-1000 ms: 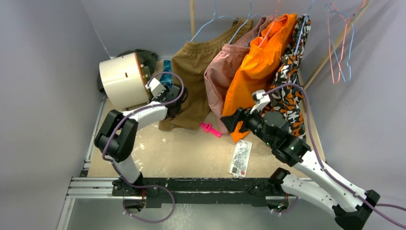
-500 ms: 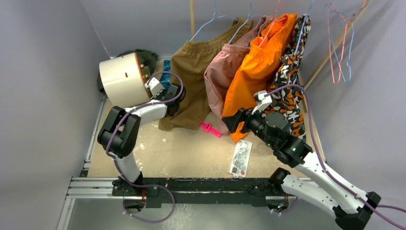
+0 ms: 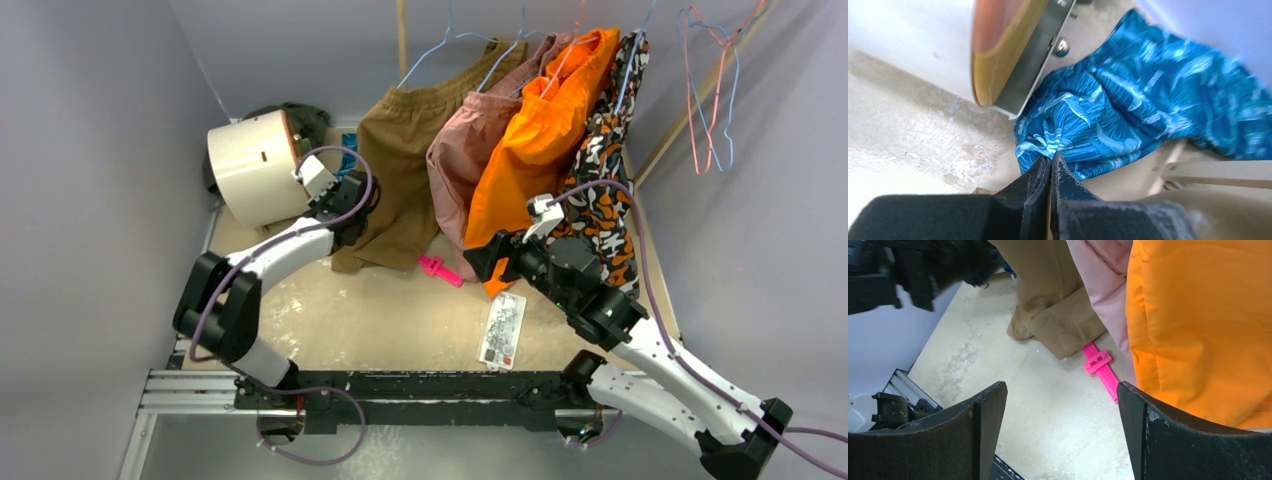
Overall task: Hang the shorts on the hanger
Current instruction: Adjust the shorts at the center of the board.
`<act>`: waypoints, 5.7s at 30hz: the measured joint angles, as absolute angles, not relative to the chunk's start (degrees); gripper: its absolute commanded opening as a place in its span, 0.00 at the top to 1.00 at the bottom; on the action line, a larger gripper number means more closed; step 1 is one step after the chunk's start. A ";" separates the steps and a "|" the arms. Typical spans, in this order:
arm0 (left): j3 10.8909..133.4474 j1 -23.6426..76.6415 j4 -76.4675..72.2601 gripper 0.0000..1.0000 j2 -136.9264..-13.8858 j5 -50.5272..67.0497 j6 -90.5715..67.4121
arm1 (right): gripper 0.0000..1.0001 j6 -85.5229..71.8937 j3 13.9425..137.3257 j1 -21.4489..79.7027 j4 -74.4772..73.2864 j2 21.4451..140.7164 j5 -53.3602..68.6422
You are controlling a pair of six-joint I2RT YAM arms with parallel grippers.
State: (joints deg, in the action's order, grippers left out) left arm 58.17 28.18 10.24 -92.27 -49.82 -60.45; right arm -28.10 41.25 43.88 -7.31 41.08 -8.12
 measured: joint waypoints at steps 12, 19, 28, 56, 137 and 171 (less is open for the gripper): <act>58.17 28.84 17.08 1.00 -72.66 -47.09 -59.86 | 0.16 -28.27 39.33 43.88 -6.94 37.56 -8.69; 58.39 29.39 24.45 1.00 -68.01 -43.44 -57.60 | 0.15 -27.51 38.98 43.88 -7.53 36.62 -11.07; 64.79 29.39 33.26 1.00 -61.17 -41.54 -53.63 | 0.15 -26.46 37.65 43.88 -9.61 33.89 -12.99; 106.61 29.39 39.79 1.00 -53.67 -29.87 -43.44 | 0.13 -24.62 46.54 43.88 -9.56 36.49 -10.70; 49.56 48.01 29.54 0.31 -61.91 -24.97 -41.28 | 0.21 -31.62 40.07 46.26 -10.85 52.88 -5.87; 45.69 47.94 35.48 0.32 -50.33 -34.83 -47.40 | 0.86 -39.18 53.15 59.09 -29.80 56.82 -38.30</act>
